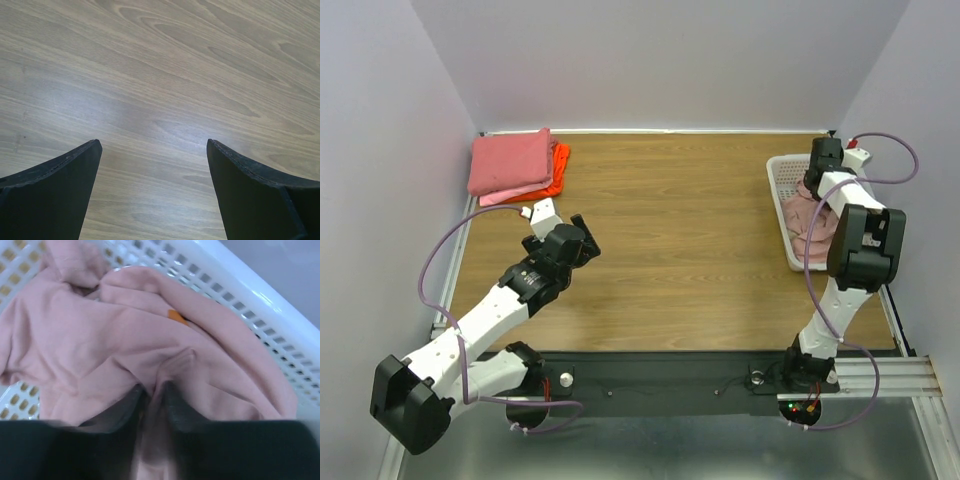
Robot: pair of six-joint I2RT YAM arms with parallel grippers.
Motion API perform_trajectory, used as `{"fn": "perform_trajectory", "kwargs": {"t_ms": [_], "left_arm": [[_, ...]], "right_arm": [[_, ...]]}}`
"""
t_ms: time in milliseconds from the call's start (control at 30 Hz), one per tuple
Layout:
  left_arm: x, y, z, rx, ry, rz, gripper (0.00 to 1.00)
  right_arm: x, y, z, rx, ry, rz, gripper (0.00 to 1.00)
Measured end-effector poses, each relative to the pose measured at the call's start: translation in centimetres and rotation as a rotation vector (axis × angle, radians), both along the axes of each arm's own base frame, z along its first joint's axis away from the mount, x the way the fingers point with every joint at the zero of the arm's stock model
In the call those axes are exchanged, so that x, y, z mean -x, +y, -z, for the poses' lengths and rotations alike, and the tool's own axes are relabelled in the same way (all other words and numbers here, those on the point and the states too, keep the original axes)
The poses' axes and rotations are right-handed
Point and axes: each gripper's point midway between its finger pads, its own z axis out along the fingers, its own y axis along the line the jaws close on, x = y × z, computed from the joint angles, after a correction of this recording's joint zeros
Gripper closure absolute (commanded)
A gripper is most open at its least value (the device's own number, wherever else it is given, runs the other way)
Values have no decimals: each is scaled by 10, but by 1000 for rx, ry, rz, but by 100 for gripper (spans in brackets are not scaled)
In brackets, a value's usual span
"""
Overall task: Fold and stack the t-shirts
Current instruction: Grab the tshirt from the pile
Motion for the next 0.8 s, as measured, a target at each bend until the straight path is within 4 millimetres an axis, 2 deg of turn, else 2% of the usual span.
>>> {"fn": "perform_trajectory", "kwargs": {"t_ms": [33, 67, 233, 333, 400, 467, 500, 600, 633, 733, 767, 800], "left_arm": [[0, 1, 0, -2, -1, -3, 1], [0, 2, 0, -5, -2, -7, 2], [0, 6, -2, -14, -6, -24, 1], [1, 7, -6, -3, -18, -27, 2], [3, 8, -10, 10, -29, -30, 1], [4, 9, -15, 27, -44, -34, 2], [5, 9, -18, 37, -53, -34, 2], [6, 9, -27, 65, -78, -33, 2], [7, 9, -29, 73, -84, -31, 2], [8, 9, -34, 93, -100, -26, 2], [9, 8, -37, 102, -106, -24, 2], [10, 8, -38, 107, -110, -24, 1]], "right_arm": [[2, -3, 0, 9, 8, 10, 97], [4, -4, 1, 13, 14, 13, 100], [6, -7, -9, 22, 1, 20, 100], [11, -4, -35, 18, -44, 10, 100], [14, 0, -71, 18, -126, -5, 100], [21, 7, -122, 17, -245, -36, 100], [22, 10, -138, 13, -280, -52, 100], [30, 23, -224, 19, -490, -123, 100], [36, 28, -259, 24, -569, -154, 100], [44, 43, -325, 28, -722, -232, 100], [44, 56, -355, 11, -792, -307, 100], [44, 64, -376, 5, -841, -358, 100]]}}
